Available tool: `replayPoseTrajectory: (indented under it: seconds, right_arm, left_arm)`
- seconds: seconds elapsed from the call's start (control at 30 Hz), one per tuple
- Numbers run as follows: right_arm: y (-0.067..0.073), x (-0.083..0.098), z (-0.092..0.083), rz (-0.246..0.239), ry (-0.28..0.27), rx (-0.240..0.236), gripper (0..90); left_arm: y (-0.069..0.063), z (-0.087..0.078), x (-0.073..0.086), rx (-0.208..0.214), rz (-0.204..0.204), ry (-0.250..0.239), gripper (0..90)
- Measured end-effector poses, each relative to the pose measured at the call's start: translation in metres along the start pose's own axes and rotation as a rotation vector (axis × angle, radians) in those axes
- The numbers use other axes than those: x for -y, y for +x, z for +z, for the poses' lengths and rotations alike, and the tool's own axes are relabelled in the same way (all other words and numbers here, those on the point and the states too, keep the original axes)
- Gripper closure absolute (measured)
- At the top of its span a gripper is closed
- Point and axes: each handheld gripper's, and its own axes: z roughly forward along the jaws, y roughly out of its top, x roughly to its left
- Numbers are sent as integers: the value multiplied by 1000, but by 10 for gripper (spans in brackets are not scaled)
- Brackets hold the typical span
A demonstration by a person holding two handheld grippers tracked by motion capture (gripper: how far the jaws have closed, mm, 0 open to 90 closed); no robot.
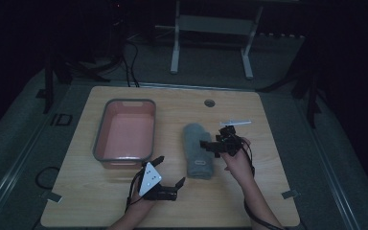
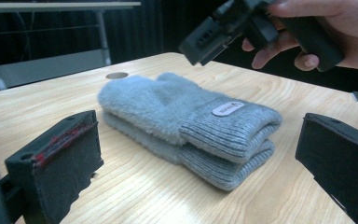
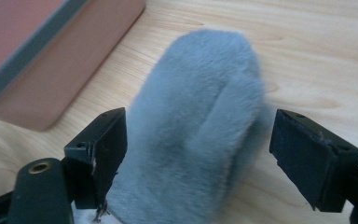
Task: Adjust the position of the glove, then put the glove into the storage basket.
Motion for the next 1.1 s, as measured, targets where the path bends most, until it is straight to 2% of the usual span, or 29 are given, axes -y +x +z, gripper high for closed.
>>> replayPoseTrajectory:
  seconds: [0.03, 0.07, 0.13, 0.2, 0.3, 0.33, 0.4, 0.47, 0.6, 0.8, 0.9, 1.03, 1.1]
  right_arm:
    - [-1, 1, -1, -44, -11, -21, 192]
    - [-1, 1, -1, -44, -11, -21, 192]
    - [-3, 3, -2, -94, -15, -64, 192]
    - [-6, 6, -3, -142, -16, -75, 206]
    - [-10, 11, -6, -183, -41, -75, 204]
    - [-13, 17, -8, -243, -72, -71, 192]
    - [-20, 24, -11, -289, -88, -57, 184]
    - [-23, 26, -11, -295, -93, -55, 184]
    - [-32, 34, -12, -266, -105, -69, 182]
    - [-33, 39, -7, -279, -114, -63, 160]
    - [-34, 38, -10, -254, -110, -62, 160]
    - [-35, 35, -13, -193, -75, -52, 136]
    - [-34, 34, -14, -173, -75, -30, 131]
  left_arm:
    - [0, 0, -1, 1, -8, 6, 3]
    - [-1, 1, -2, 2, -20, 12, 3]
    - [-2, 5, -4, 6, -39, 38, 3]
    - [-2, 10, -6, 11, -52, 50, 3]
    - [-3, 15, -10, 23, -74, 66, 3]
    - [-3, 17, -11, 27, -80, 68, 3]
    - [-2, 20, -15, 39, -103, 69, 3]
    - [-1, 22, -19, 38, -108, 77, 3]
    - [3, 28, -25, 25, -76, 83, 3]
    - [11, 38, -34, 35, -91, 81, 3]
    - [13, 43, -38, 44, -117, 93, 3]
    - [13, 52, -44, 37, -125, 128, 3]
    - [13, 57, -48, 37, -105, 162, 3]
